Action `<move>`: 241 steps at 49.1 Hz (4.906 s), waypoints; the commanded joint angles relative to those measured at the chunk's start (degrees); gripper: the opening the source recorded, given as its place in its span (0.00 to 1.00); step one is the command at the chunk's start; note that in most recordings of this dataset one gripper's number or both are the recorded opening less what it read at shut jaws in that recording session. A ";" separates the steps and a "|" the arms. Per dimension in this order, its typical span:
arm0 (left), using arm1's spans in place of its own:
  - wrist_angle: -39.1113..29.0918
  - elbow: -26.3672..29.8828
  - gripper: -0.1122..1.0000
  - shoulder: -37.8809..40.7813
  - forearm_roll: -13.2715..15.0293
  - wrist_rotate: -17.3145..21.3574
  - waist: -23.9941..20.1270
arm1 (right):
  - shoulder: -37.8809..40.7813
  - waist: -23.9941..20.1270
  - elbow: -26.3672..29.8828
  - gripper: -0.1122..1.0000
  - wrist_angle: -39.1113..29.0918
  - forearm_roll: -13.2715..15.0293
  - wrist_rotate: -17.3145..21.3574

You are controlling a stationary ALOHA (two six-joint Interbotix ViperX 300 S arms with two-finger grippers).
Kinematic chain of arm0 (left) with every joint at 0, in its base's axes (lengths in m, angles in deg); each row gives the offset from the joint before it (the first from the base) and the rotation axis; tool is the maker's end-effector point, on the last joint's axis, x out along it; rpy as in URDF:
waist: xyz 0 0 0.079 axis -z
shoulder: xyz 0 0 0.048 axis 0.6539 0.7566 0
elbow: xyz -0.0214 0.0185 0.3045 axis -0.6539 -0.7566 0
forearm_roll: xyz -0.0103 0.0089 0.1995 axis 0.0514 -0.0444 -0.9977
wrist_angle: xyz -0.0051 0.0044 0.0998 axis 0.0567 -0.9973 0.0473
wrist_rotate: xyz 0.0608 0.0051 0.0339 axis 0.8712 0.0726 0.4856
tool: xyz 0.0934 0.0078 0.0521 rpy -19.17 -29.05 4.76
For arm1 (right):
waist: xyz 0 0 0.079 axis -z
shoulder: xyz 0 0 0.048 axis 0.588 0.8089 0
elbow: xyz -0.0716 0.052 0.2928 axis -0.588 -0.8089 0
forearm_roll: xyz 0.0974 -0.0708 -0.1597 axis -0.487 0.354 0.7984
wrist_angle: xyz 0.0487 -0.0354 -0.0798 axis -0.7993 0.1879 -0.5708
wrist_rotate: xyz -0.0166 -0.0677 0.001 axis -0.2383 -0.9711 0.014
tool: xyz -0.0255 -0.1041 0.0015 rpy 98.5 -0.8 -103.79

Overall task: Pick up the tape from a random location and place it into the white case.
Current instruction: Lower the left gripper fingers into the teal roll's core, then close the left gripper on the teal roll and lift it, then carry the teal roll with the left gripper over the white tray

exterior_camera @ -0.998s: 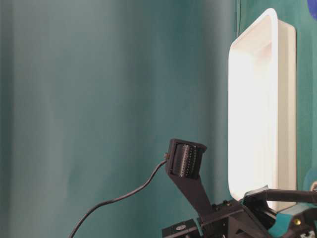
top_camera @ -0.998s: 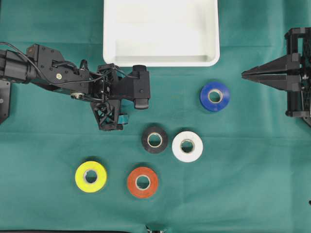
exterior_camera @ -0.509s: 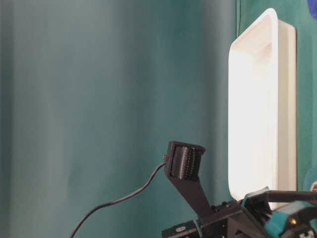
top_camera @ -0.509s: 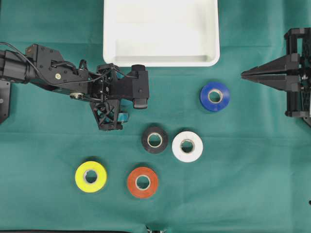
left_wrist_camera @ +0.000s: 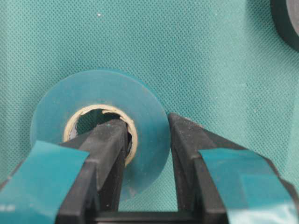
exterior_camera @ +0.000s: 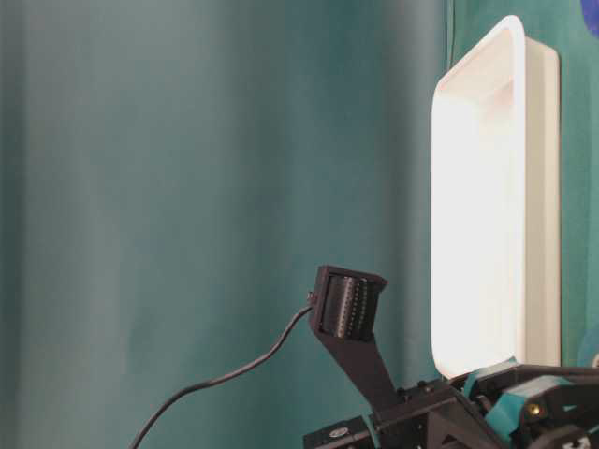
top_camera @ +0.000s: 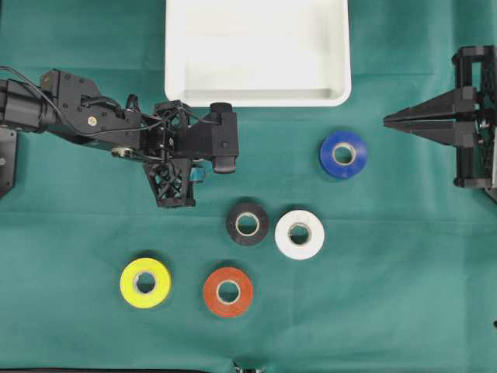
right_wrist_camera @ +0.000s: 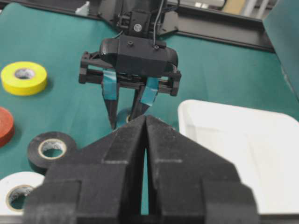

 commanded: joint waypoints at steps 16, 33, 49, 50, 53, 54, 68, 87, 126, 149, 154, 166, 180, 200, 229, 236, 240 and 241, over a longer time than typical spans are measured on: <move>0.09 0.70 0.30 -2.64 0.09 0.00 0.53 | 0.18 0.18 0.62 0.10 0.26 0.00 0.09; -6.68 3.25 0.30 -7.65 0.09 -0.26 0.70 | 0.18 0.09 0.70 0.10 0.26 0.09 0.09; -16.96 9.23 0.30 -14.33 0.09 -0.18 0.70 | 0.18 0.09 0.70 0.10 0.26 0.09 0.09; -17.67 9.67 0.30 -14.59 0.09 -0.18 0.70 | 0.18 0.09 0.70 0.10 0.26 0.09 0.09; -19.69 10.72 0.30 -15.29 0.09 -0.18 0.79 | 0.26 0.18 0.70 0.10 0.26 0.09 0.09; -20.13 11.16 0.30 -15.56 0.00 -0.18 0.88 | 0.26 0.09 0.70 0.10 0.26 0.09 0.09; -27.77 17.05 0.30 -18.28 -0.09 -0.09 2.37 | 0.26 0.09 0.70 0.10 0.35 0.00 0.09; -37.35 24.17 0.30 -20.83 -0.26 -0.09 2.99 | 0.18 0.09 0.88 0.10 0.35 0.09 0.09; -38.50 25.22 0.30 -20.83 -0.35 -0.09 3.16 | 0.26 0.18 0.88 0.10 0.26 0.09 0.00; -38.67 25.14 0.30 -20.83 -0.35 -0.09 3.16 | 0.26 0.18 0.88 0.10 0.26 0.09 0.09; -38.67 25.05 0.30 -20.92 -0.35 -0.09 3.16 | 0.18 0.18 0.88 0.10 0.26 0.09 0.09; -38.23 24.52 0.30 -20.39 -0.88 0.18 0.35 | 0.26 0.09 0.88 0.10 0.18 0.09 0.09; -38.14 22.32 0.30 -20.57 -0.88 1.14 -8.61 | 0.18 0.18 0.88 0.10 -0.79 0.09 0.00; -38.14 21.71 0.30 -20.65 -0.88 5.63 -19.42 | 0.26 0.18 0.88 0.10 -1.14 0.09 -0.18; -36.56 21.88 0.30 -19.78 -0.88 6.33 -20.65 | 0.26 1.05 0.88 0.10 -1.05 0.09 -0.18; -34.72 23.47 0.30 -17.67 -0.88 6.42 -20.65 | 0.26 1.14 0.97 0.10 -1.14 0.09 -0.18; -34.54 25.22 0.30 -15.82 -0.88 7.03 -20.57 | 0.26 1.05 0.97 0.10 -1.14 0.09 -0.18; -34.54 25.84 0.30 -15.38 -0.88 7.38 -20.48 | 0.26 1.14 0.97 0.10 -1.14 0.18 -0.18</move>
